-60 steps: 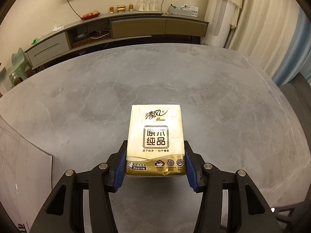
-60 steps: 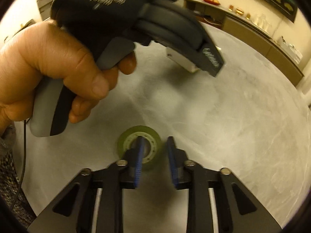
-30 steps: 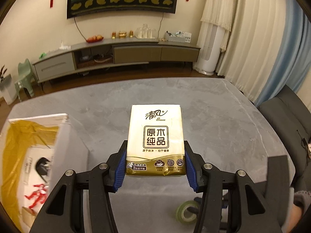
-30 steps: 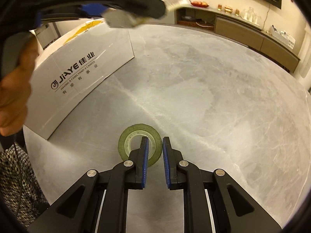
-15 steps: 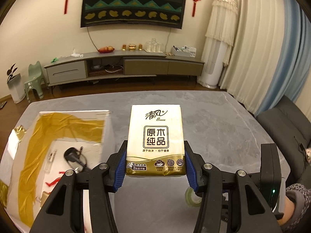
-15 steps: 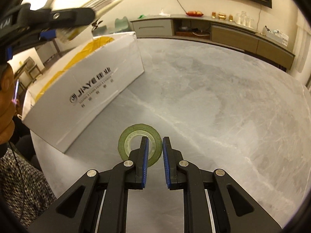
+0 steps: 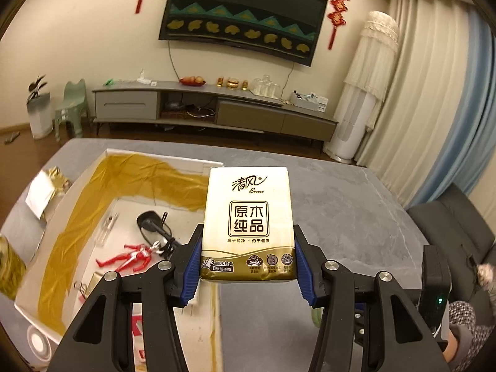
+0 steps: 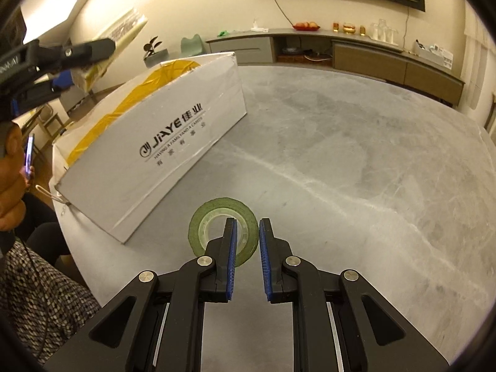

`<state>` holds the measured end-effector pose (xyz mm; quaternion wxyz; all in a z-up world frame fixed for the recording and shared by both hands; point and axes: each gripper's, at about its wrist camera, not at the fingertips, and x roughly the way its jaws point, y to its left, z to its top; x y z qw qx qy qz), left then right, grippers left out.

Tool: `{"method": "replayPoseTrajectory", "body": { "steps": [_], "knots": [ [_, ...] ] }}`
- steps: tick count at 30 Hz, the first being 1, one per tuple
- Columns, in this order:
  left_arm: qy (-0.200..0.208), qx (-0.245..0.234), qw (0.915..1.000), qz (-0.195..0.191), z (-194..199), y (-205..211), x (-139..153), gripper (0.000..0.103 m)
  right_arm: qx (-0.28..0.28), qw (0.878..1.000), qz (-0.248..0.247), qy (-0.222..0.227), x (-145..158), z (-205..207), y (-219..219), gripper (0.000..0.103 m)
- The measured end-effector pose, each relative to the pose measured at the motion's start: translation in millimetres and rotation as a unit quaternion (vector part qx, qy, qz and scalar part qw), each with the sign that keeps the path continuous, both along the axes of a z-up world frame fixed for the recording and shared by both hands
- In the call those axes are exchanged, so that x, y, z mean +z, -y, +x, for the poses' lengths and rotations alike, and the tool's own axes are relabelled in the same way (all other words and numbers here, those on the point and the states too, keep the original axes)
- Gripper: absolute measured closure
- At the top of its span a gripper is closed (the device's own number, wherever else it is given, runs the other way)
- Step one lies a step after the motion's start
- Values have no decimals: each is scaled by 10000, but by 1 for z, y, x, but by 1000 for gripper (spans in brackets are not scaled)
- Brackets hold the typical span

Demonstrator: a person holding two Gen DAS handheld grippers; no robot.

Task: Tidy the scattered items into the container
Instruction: 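Lift the tissue pack with the left tool while the right tool grasps the green tape roll, then carry the tissue pack and tape roll over the box and release both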

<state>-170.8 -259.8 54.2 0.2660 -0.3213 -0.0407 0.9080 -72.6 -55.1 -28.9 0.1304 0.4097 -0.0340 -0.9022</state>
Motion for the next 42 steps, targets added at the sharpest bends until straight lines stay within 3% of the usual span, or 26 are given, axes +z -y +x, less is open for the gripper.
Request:
{"method": "replayPoseTrajectory", "body": {
  "steps": [17,28,42],
  "knots": [
    [-366,4,9991,220,21,35,23,50,-240,9973,-659,-224,40,15,0,88],
    [-206,153,9976,648,3,68,6,50,-19,9971,-605,-454,73,18,35,88],
    [-325,331,9948,907,-3,105,14,50,292,9930,-741,-871,120,-3,77,88]
  ]
}}
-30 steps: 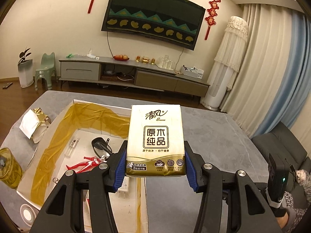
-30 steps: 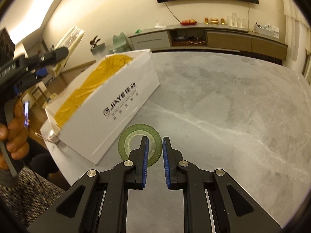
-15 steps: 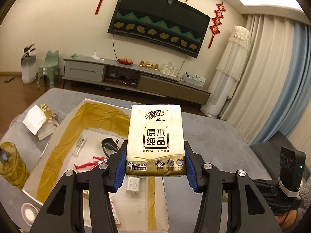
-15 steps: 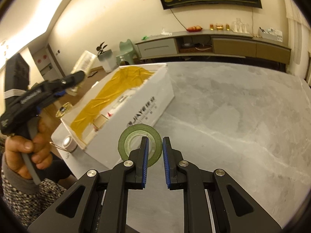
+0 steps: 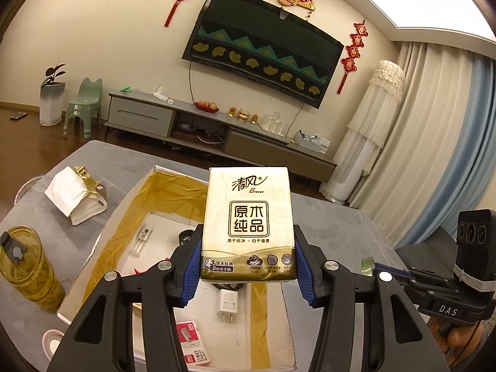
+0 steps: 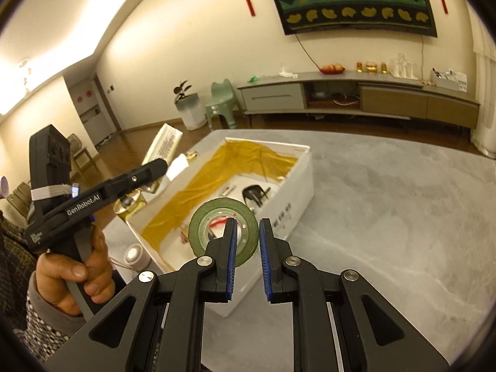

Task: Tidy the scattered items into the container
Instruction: 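Carry the tissue pack and tape roll over the box and release both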

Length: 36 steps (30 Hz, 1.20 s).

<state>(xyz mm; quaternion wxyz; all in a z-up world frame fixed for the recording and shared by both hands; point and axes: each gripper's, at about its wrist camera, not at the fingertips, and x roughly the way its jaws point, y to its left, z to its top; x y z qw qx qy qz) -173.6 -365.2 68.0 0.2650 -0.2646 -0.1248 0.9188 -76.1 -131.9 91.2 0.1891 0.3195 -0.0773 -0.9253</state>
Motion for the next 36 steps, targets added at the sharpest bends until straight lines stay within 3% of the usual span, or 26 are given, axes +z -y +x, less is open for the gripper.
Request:
{"method": "replayPoseTrajectory", "body": {
  "steps": [14,20,27,36],
  "knots": [
    [21,-23,10000,-85,-2,-1,-1,50,220,9990,229,-320,38,-11,13,88],
    [250,-79,9997,26,-7,0,-7,50,307,9992,168,-174,44,-28,14,88],
    [405,-239,9975,-524,-7,-13,-19,50,416,9986,252,-187,61,-53,22,88],
    [422,-219,9973,-563,-9,-9,-20,50,643,9977,233,9,76,-91,39,88]
  ]
}}
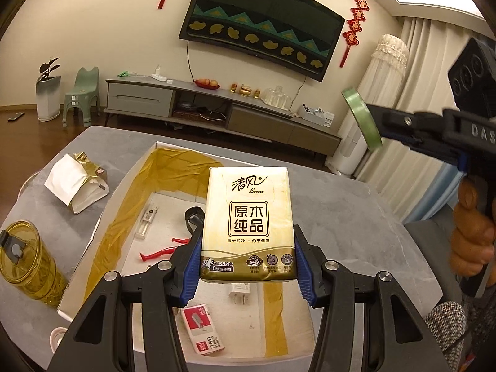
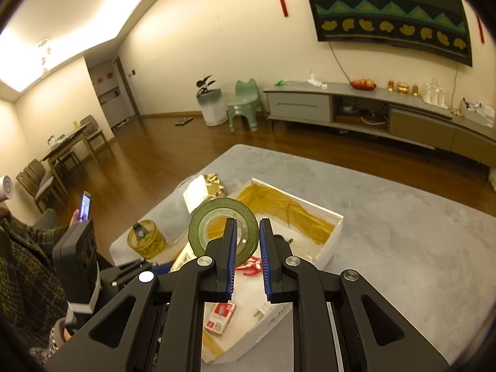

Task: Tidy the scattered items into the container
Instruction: 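Carry the tissue pack and tape roll over the box and release both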

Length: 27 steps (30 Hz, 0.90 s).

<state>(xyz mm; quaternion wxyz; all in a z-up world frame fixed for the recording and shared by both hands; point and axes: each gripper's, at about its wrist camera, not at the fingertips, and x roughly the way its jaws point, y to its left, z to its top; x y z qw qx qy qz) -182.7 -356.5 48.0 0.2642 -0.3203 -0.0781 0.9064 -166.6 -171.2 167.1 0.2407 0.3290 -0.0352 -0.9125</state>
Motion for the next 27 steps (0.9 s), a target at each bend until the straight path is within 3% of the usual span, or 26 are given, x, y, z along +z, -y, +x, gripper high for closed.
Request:
{"method": "replayPoseTrajectory", "body": {
  "steps": [9,16,22,27],
  "knots": [
    [157,69,9992,-371,-11,4,-13,50,131,9993,26,341,-12,-40,18,88],
    [274,-273,9957,-840,-12,-16,-26,50,230,9969,355,661,-40,-73,33,88],
    [425,-118,9962,-758,-23,-13,-32,50,214,9947,720,708,-60,-99,38,88],
    [675,-378,9928,-920,-29,-25,-45,50,180,9918,971,809,-79,-124,41,88]
  ]
}}
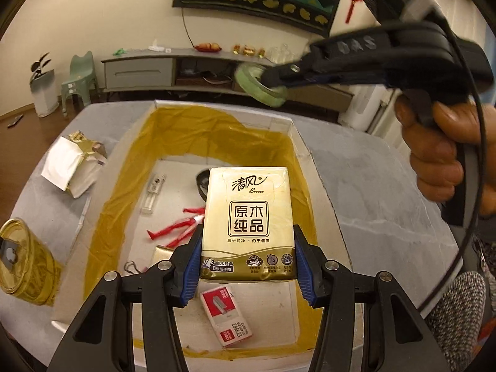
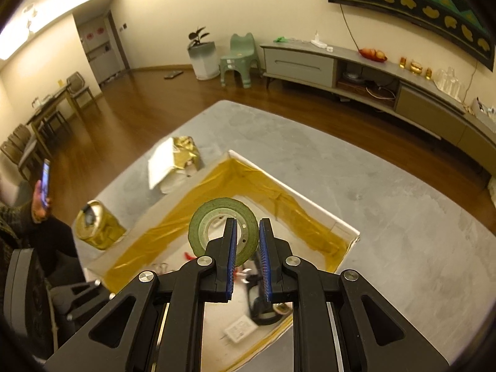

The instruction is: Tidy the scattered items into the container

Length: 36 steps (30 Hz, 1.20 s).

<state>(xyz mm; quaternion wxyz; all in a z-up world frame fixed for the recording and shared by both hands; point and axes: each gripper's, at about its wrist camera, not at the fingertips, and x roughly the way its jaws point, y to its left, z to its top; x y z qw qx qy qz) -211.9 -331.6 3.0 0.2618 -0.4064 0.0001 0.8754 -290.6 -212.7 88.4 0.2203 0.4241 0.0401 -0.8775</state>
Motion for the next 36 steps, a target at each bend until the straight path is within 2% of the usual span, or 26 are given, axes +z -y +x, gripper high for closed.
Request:
{"method": "replayPoseTrajectory", "body": {
  "steps": [3,9,12,13,14,21,24,30,36],
  "knots": [
    [49,-85,9999,-128,-2,-9,-5,50,-42,9999,112,89,-12,-11,-2,88],
    [107,26,9999,-123,-9,-9,-9,50,-187,9993,287,161,-30,-30,-7,88],
    [141,146,9998,-83,-14,-7,-9,43,-283,9987,392,161,-38,-37,-11,82],
    [136,192,9997,-55,-15,-5,-9,38,-345,9985,390,168,-40,-38,-14,70],
    [109,257,9996,-29,-15,-3,-8,37,-393,9984,354,181,-42,-39,-17,63],
    [128,891,9944,561,-27,33,1,37,-355,9988,202,282,-47,-31,-28,63],
    [117,950,9934,625,-25,36,3,37,-220,9990,263,270,-44,-20,-26,63],
    [36,817,9945,660,-18,31,10,37,270,9964,792,156,-37,7,-9,62],
    [-185,748,9942,747,0,20,27,34,837,9801,1780,-265,-25,54,9,55]
  ]
}}
